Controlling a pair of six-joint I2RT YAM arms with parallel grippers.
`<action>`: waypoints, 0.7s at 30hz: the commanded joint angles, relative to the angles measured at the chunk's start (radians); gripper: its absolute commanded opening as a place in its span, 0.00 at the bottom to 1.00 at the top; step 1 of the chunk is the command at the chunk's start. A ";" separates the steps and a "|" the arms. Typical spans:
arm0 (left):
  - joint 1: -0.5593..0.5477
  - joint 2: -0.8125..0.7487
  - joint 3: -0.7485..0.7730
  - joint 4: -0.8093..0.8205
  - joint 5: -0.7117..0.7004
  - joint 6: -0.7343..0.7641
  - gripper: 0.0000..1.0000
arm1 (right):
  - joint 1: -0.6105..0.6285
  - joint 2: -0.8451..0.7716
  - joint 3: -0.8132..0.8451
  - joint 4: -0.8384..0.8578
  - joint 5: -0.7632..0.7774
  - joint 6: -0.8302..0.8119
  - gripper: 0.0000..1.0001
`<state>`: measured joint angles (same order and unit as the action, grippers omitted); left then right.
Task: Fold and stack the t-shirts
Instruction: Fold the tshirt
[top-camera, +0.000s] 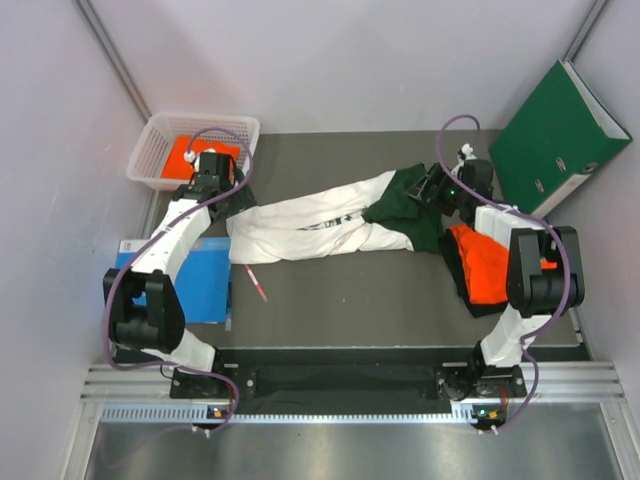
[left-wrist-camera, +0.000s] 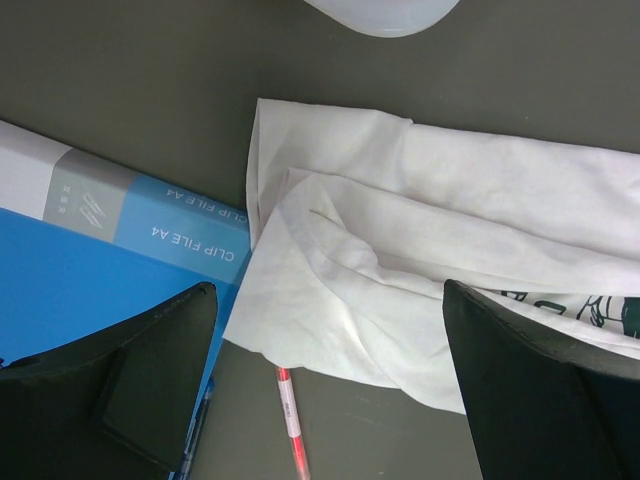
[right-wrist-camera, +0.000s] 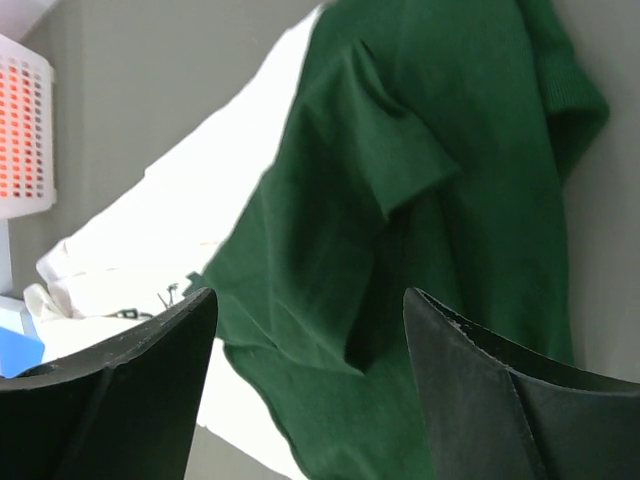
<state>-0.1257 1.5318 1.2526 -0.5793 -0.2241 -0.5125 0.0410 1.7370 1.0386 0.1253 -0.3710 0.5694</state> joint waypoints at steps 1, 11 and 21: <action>0.000 0.011 -0.002 0.021 0.009 0.014 0.99 | -0.001 0.002 -0.011 0.008 -0.012 0.001 0.75; 0.000 0.047 -0.009 0.019 0.002 0.008 0.99 | 0.036 0.114 0.026 0.109 -0.111 0.060 0.20; 0.000 0.059 -0.013 0.015 -0.014 0.009 0.99 | 0.059 0.082 0.153 0.179 -0.105 0.073 0.00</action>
<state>-0.1261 1.5795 1.2446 -0.5804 -0.2260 -0.5110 0.0803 1.8565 1.0554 0.2241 -0.4690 0.6498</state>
